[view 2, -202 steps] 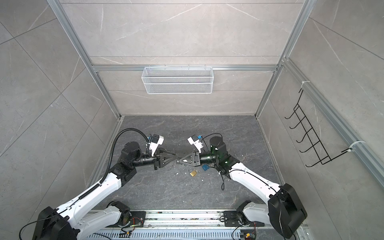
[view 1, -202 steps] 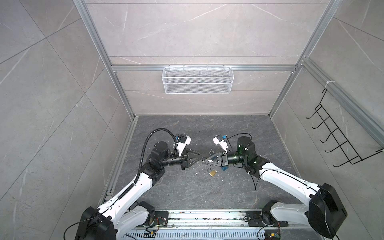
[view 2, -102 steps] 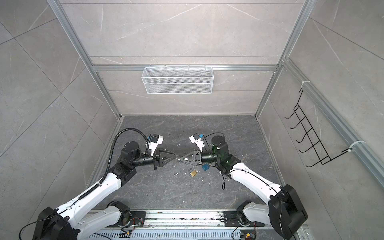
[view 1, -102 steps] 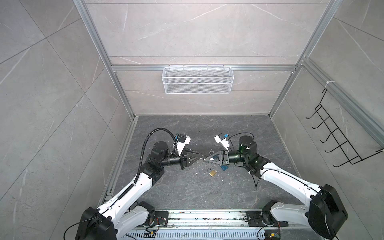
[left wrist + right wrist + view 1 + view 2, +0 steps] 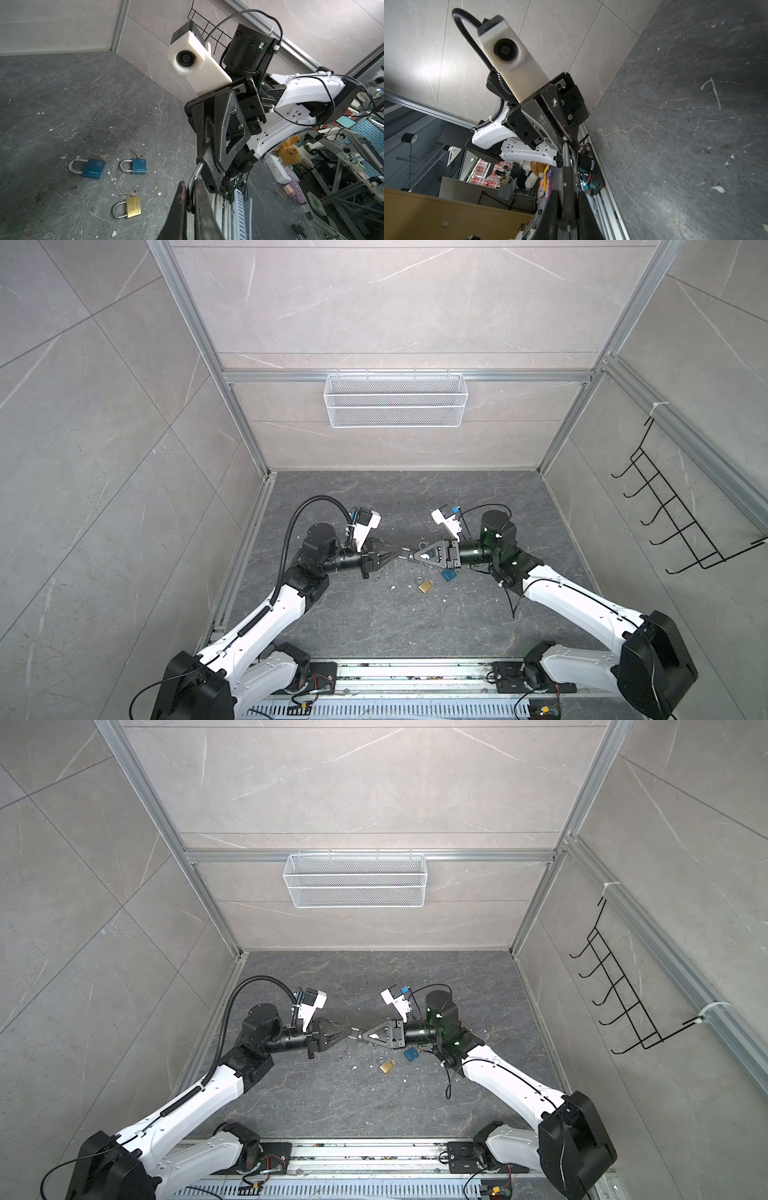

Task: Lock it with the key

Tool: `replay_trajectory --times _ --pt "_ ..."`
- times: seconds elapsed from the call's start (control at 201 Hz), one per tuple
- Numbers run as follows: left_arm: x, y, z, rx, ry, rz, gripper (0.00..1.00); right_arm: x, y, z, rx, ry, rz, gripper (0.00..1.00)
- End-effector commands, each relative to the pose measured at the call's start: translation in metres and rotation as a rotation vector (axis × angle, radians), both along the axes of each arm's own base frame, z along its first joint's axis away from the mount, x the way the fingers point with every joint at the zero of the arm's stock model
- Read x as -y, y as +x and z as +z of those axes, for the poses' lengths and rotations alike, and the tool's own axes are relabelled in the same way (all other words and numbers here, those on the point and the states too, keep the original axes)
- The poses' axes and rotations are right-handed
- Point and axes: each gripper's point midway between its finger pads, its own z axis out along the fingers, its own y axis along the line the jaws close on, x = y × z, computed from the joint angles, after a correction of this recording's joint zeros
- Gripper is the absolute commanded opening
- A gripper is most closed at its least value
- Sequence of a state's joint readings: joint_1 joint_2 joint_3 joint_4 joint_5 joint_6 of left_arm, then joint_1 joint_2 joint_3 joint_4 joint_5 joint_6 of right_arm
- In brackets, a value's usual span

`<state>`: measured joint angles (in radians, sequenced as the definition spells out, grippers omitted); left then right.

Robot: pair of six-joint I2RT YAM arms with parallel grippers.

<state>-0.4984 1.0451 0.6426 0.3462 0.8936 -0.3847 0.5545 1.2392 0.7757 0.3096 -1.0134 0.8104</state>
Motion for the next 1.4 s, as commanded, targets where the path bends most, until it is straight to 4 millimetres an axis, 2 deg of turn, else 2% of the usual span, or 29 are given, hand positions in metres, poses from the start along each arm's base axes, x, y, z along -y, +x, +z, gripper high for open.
replay_trajectory --times 0.0,0.119,0.319,0.543,0.891,1.185,1.399 --pt "0.003 -0.007 0.018 0.048 -0.062 -0.052 0.01 0.001 0.001 0.011 0.083 -0.009 -0.003 0.00" --pt "0.004 -0.011 0.026 0.025 -0.108 -0.089 0.00 0.003 0.003 0.005 0.126 -0.045 -0.025 0.00" --pt "0.006 -0.015 0.035 0.006 -0.164 -0.126 0.00 0.008 0.009 0.006 0.207 -0.084 -0.073 0.00" --pt "0.010 -0.021 0.037 0.002 -0.174 -0.163 0.00 0.007 0.020 0.005 0.243 -0.105 -0.105 0.00" --pt "0.023 -0.032 0.033 0.008 -0.154 -0.213 0.00 -0.005 0.034 0.014 0.248 -0.053 -0.094 0.00" --pt "0.039 -0.046 0.029 0.011 -0.132 -0.281 0.00 -0.011 0.038 0.015 0.241 -0.037 -0.081 0.00" --pt "0.037 -0.054 0.032 0.022 -0.133 -0.309 0.00 -0.012 0.040 0.010 0.235 -0.043 -0.077 0.00"
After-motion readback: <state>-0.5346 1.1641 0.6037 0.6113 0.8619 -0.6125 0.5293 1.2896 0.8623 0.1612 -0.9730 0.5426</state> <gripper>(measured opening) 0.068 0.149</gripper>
